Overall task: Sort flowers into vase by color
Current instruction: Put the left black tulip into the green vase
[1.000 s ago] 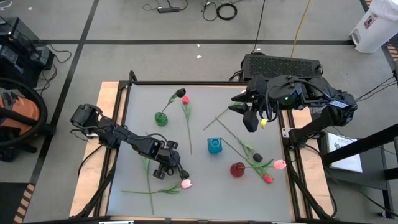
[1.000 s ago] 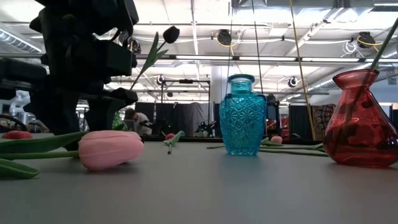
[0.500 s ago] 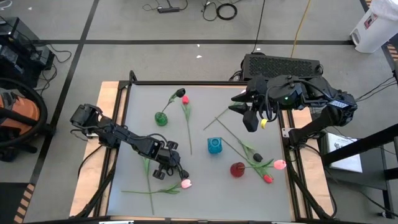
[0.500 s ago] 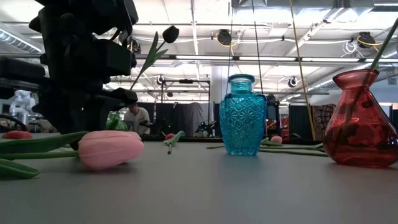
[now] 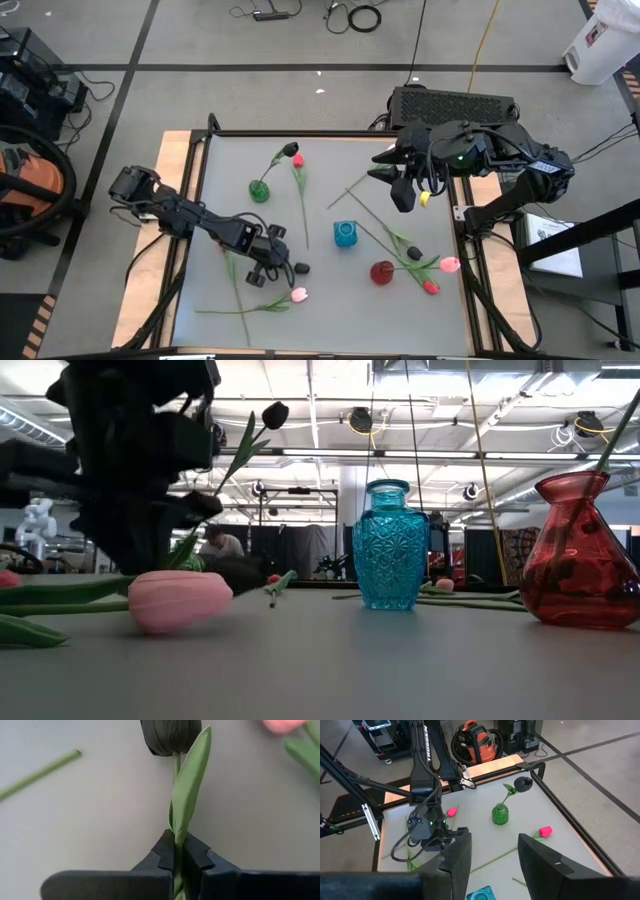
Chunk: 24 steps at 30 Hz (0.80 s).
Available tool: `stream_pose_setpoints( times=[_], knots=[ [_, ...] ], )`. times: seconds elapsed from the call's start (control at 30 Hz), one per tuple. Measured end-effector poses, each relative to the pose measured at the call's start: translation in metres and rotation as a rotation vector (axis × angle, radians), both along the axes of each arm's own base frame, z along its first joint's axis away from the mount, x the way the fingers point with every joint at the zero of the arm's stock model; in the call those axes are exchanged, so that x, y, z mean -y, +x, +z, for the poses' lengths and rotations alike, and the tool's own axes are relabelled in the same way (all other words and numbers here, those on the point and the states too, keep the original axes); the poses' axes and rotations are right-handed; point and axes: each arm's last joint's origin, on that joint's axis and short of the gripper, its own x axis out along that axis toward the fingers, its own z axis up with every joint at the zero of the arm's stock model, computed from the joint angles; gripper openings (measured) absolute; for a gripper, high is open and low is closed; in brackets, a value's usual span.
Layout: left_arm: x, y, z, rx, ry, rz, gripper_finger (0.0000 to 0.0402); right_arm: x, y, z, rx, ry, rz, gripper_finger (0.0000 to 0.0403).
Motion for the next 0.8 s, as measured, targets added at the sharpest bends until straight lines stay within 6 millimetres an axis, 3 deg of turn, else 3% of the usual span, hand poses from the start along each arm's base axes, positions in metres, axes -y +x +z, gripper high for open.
stream_pose_setpoints(
  times=[0.5, 0.67, 0.8],
  knots=[
    [-0.012, -0.014, 0.060, 0.295, 0.117, 0.127, 0.0009, 0.000, 0.000, 0.000, -0.002, -0.008, 0.004, 0.0153],
    [-0.018, -0.021, 0.088, 0.466, 0.155, 0.220, 0.0009, 0.000, 0.000, 0.000, -0.003, -0.011, 0.006, 0.0153],
    [-0.024, -0.029, 0.114, 0.640, 0.122, 0.398, 0.0010, 0.000, 0.000, 0.000, -0.003, -0.011, 0.006, 0.0153]
  ],
)
